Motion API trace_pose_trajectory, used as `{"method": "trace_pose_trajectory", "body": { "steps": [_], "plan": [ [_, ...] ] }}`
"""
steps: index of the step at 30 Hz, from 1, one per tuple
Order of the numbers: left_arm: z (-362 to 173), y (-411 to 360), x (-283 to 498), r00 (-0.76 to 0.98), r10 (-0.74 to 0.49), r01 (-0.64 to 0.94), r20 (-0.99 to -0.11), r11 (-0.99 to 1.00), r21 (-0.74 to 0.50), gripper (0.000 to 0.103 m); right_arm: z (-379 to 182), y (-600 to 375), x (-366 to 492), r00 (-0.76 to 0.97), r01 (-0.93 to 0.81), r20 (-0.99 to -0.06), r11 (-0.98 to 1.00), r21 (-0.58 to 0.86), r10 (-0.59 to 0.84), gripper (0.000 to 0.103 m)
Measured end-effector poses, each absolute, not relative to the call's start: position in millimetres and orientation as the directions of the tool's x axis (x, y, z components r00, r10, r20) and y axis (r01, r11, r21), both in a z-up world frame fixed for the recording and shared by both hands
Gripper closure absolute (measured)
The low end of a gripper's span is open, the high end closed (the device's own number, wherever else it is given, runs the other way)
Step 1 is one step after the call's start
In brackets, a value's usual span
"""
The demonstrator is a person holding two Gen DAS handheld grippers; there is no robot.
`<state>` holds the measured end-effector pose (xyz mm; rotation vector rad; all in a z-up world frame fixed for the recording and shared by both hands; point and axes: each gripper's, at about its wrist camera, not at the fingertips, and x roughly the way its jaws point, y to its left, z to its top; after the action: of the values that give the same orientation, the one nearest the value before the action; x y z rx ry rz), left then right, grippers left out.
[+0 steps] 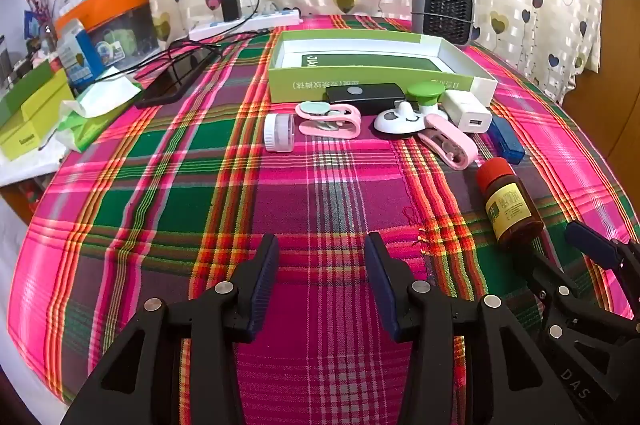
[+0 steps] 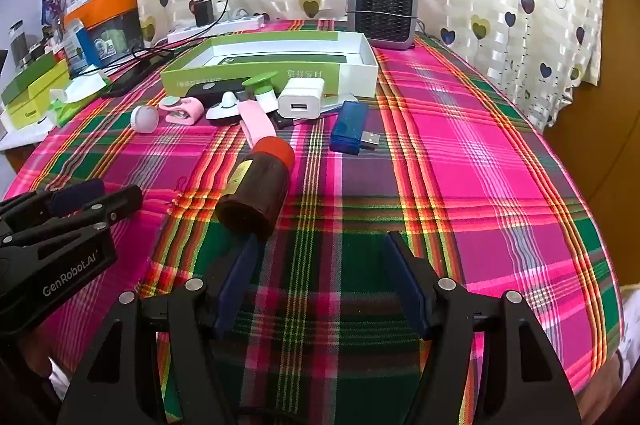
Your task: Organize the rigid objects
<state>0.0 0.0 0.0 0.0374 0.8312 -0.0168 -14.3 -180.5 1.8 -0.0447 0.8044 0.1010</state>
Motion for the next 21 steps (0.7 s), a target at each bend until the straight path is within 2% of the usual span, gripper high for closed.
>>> {"method": "trace_pose_trajectory", "body": {
  "steps": [21],
  "plan": [
    [0.0,0.0,-0.1,0.675,-0.001,0.03,-0.738,0.999,0.026,0.059,2.8,-181.5,-15.4,0.694,-0.106,-0.716,0.994,-0.003,0.072,0.038]
  ]
}}
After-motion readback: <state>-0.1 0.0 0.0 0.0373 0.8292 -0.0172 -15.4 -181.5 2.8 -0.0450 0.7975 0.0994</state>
